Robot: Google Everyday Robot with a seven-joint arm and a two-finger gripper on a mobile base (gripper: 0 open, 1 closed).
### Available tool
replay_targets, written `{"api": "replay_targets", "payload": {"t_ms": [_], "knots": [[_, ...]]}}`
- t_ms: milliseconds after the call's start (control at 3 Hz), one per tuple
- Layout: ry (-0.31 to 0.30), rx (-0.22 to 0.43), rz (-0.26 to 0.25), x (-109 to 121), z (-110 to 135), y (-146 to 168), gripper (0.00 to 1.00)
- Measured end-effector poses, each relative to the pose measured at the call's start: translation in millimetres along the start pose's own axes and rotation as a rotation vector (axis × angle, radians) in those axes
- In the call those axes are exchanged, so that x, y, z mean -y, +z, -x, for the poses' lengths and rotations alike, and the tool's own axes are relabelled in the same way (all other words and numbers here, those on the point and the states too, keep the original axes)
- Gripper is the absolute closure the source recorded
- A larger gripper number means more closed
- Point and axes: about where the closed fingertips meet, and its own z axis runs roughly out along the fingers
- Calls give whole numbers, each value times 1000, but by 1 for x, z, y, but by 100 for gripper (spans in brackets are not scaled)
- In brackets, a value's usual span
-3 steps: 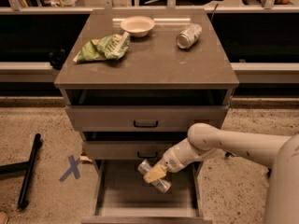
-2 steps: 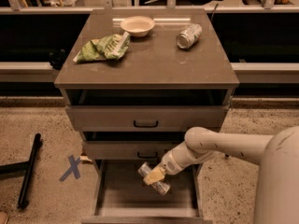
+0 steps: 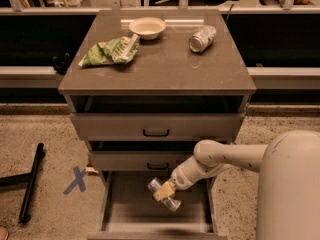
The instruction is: Place redbull can into bottom drawer
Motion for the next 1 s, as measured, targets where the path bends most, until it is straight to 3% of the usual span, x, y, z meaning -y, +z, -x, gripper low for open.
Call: {"api": "replay_targets", "payload": {"t_ms": [333,667,1000], "knots": [[48,-7,-45,24,-14,14,100],[120,11,-87,65,-40,33,100],[163,49,-93,99,-57,52,100]]}}
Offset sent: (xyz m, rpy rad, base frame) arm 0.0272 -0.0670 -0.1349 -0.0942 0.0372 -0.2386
